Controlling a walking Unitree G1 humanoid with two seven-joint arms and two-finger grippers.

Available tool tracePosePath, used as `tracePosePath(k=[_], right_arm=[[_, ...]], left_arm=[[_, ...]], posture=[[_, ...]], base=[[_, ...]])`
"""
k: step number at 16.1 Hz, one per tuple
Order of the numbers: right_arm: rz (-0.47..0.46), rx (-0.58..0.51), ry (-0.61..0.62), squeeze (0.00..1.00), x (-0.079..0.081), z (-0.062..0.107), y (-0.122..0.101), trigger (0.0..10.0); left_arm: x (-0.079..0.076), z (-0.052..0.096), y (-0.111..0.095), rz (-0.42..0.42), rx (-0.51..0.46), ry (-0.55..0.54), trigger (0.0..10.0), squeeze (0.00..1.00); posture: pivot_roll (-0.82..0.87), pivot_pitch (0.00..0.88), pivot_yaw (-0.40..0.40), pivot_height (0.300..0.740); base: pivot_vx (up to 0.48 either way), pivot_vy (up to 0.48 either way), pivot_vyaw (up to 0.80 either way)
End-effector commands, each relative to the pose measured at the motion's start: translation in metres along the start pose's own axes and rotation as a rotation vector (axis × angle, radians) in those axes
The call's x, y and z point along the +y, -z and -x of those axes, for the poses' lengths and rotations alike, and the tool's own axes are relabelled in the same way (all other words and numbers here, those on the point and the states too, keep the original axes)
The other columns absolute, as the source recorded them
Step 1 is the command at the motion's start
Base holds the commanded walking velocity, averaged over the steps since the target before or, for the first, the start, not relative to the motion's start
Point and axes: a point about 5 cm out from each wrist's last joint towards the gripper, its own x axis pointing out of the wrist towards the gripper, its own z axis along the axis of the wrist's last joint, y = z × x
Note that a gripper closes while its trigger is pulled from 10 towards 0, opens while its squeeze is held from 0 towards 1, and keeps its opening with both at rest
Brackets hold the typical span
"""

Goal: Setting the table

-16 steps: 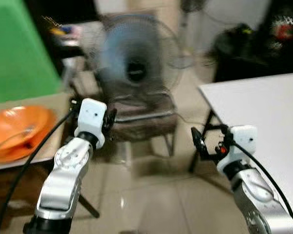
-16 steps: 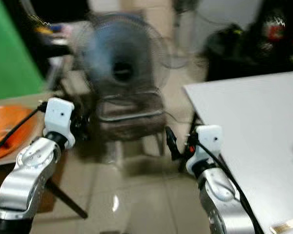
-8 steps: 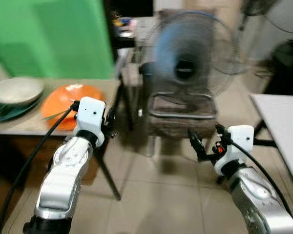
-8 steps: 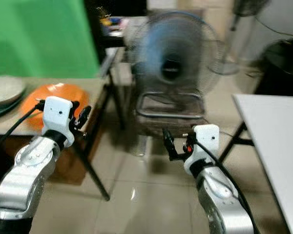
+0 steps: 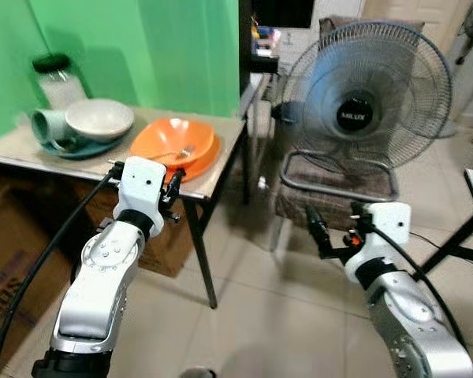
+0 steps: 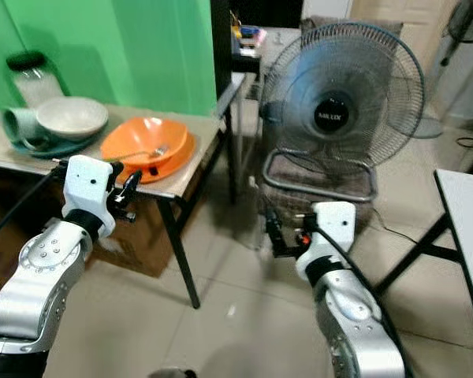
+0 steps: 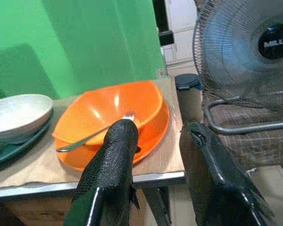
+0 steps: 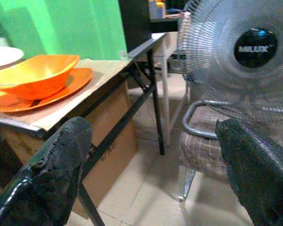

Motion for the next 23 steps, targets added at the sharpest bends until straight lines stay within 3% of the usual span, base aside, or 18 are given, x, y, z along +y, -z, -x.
tracePosePath(k=[1,8,9,10,23], right_arm=[[-0.012,-0.001,0.013,0.00,-0.002,0.000,0.000,10.0],[-0.026,-0.007,0.013,0.00,-0.001,0.000,0.000,10.0],[-0.031,-0.007,0.014,0.00,-0.001,0.000,0.000,10.0],[-0.034,-0.008,0.012,0.00,-0.001,-0.001,-0.001,10.0],[-0.054,-0.005,0.001,0.00,0.000,-0.002,0.000,10.0]], left_arm=[[-0.001,-0.002,-0.004,-0.008,-0.015,0.020,10.0,0.00],[0.006,-0.004,-0.003,0.023,0.015,0.020,10.0,0.00],[0.006,-0.003,-0.003,0.042,0.023,0.030,10.0,0.65],[0.008,-0.004,-0.005,0.053,0.021,0.032,10.0,1.00],[0.022,-0.005,-0.009,0.013,0.029,-0.001,10.0,1.00]], posture=[[0.04,0.000,0.044,0.740],[0.04,0.000,0.039,0.740],[0.04,0.000,0.037,0.740],[0.05,0.000,0.035,0.740],[0.06,0.000,0.026,0.740]], base=[[0.000,0.401,-0.66],[0.000,0.418,-0.80],[0.000,0.416,0.00],[0.000,0.416,0.00],[0.000,0.434,-0.74]])
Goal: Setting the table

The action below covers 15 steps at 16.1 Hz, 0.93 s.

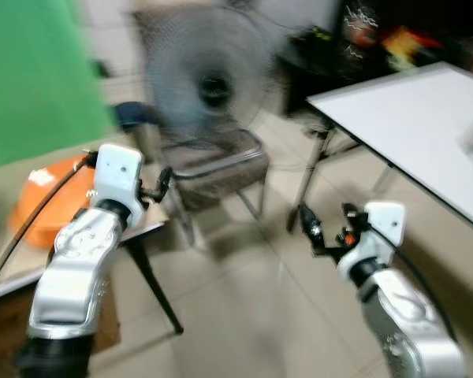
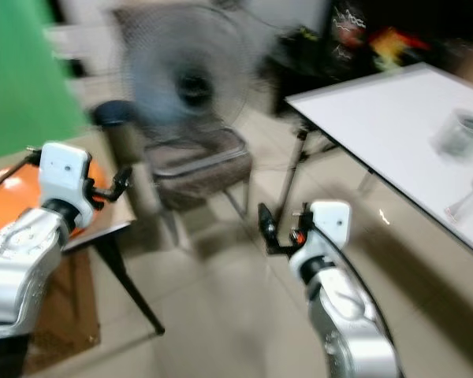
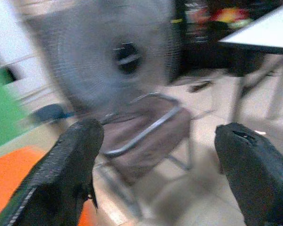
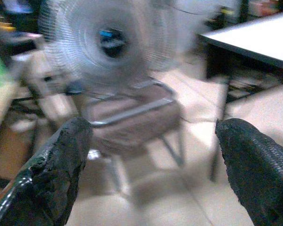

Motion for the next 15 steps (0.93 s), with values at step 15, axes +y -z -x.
tracePosePath(k=[15], right_arm=[[0.100,-0.024,-0.179,0.00,0.010,-0.020,-0.019,10.0]], left_arm=[[0.016,0.011,-0.010,-0.054,0.016,-0.135,10.0,0.85]], posture=[[0.15,0.000,-0.045,0.740]], base=[[0.000,0.132,-0.33]])
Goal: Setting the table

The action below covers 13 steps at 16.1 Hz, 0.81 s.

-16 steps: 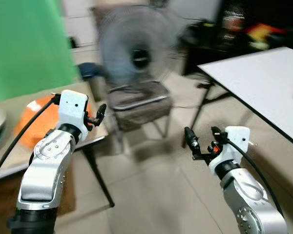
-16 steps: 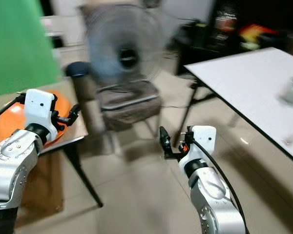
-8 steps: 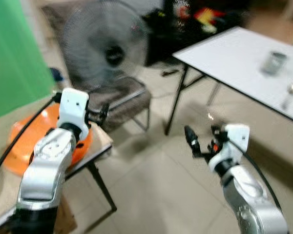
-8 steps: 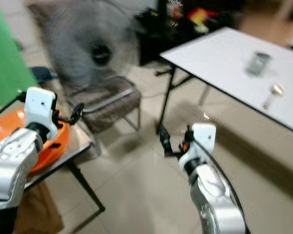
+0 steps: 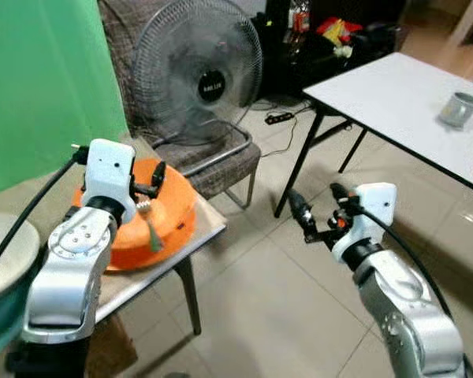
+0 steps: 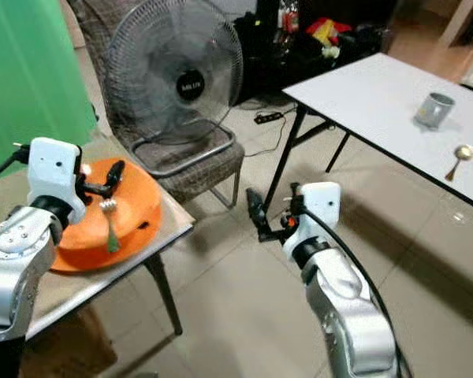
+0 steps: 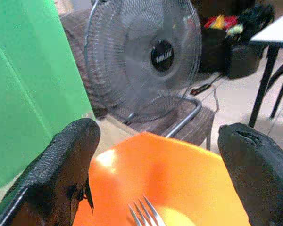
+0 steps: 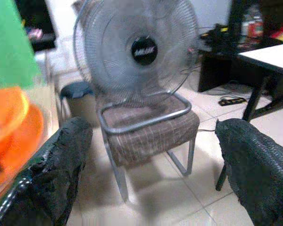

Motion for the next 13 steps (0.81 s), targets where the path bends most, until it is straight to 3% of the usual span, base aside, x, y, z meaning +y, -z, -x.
tracePosePath(k=[1,2,3,6,7,8,9,10,12,13], right_arm=[[0.027,0.035,-0.045,0.00,-0.001,-0.001,0.002,10.0],[0.041,0.046,-0.066,0.00,0.001,-0.001,0.003,10.0],[0.071,0.068,-0.127,0.00,0.002,-0.002,0.002,10.0],[0.163,0.133,-0.337,0.00,0.005,0.003,0.002,10.0],[0.191,0.150,-0.386,0.00,0.005,0.005,0.002,10.0],[0.206,0.159,-0.406,0.00,0.004,0.007,0.001,10.0],[0.207,0.170,-0.437,0.02,0.003,0.009,0.000,10.0],[0.193,0.175,-0.466,1.00,0.002,0.011,-0.001,10.0],[0.184,0.206,-0.523,1.00,0.005,0.017,0.002,10.0],[0.181,0.238,-0.579,1.00,0.009,0.025,0.005,10.0]], left_arm=[[0.004,-0.001,-0.003,-0.032,0.032,-0.022,10.0,0.84],[0.008,0.000,-0.002,-0.031,0.044,-0.033,10.0,0.71],[0.015,-0.002,-0.003,-0.013,0.069,-0.050,10.0,0.00],[0.020,-0.007,-0.006,-0.014,0.142,-0.026,10.0,0.00],[0.016,-0.008,-0.007,0.006,0.165,0.019,10.0,0.90],[0.015,-0.008,-0.007,0.015,0.178,0.045,10.0,0.90],[0.013,-0.010,-0.006,0.014,0.207,0.067,10.0,1.00],[0.014,-0.013,-0.004,-0.012,0.250,0.059,10.0,1.00],[0.017,-0.012,0.000,-0.023,0.318,0.039,10.0,1.00],[0.016,-0.009,-0.002,-0.012,0.357,0.071,10.0,0.00]], posture=[[0.16,0.000,-0.053,0.740],[0.17,0.000,-0.059,0.740],[0.18,0.000,-0.062,0.740],[0.18,0.000,-0.045,0.740],[0.16,0.000,-0.035,0.740],[0.16,0.000,-0.035,0.740],[0.15,0.000,-0.031,0.740],[0.15,0.000,-0.030,0.740],[0.14,0.000,-0.033,0.740],[0.14,0.000,-0.035,0.740]], base=[[0.000,0.000,0.00],[0.000,0.000,0.00],[0.000,0.000,0.00],[0.000,0.000,0.00],[0.000,0.000,0.00],[0.000,0.000,0.00],[0.000,0.000,0.00],[0.000,0.000,0.00],[0.000,0.000,0.00],[0.000,0.000,0.00]])
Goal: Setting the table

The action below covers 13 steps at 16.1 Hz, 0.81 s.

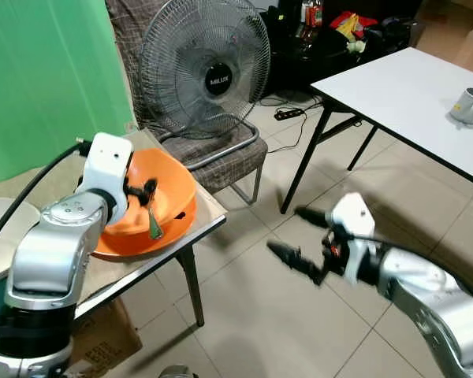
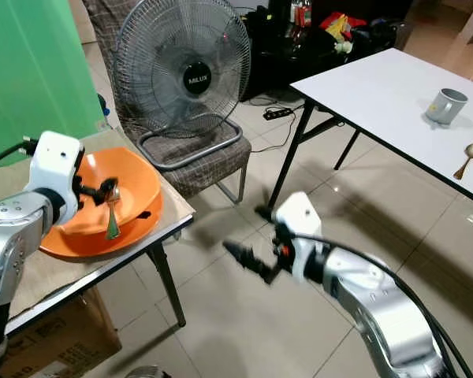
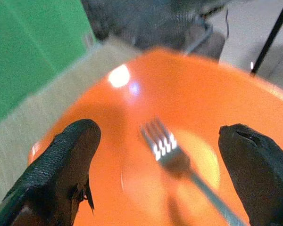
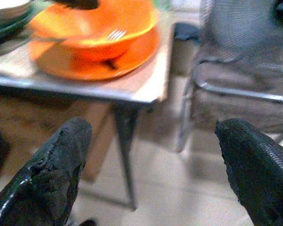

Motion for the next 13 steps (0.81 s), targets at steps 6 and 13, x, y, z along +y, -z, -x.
tracePosePath(k=[6,13], right_arm=[[-0.008,0.067,-0.120,1.00,0.014,0.011,0.005,10.0],[-0.008,0.129,-0.156,0.00,0.026,0.019,0.007,10.0]], left_arm=[[-0.016,-0.001,-0.012,0.021,0.069,0.166,10.0,0.00],[-0.021,-0.016,-0.004,0.060,0.242,0.234,10.0,0.00]], posture=[[0.12,0.000,-0.024,0.740],[0.06,0.000,0.003,0.740]], base=[[0.000,0.000,0.00],[0.000,0.000,0.00]])
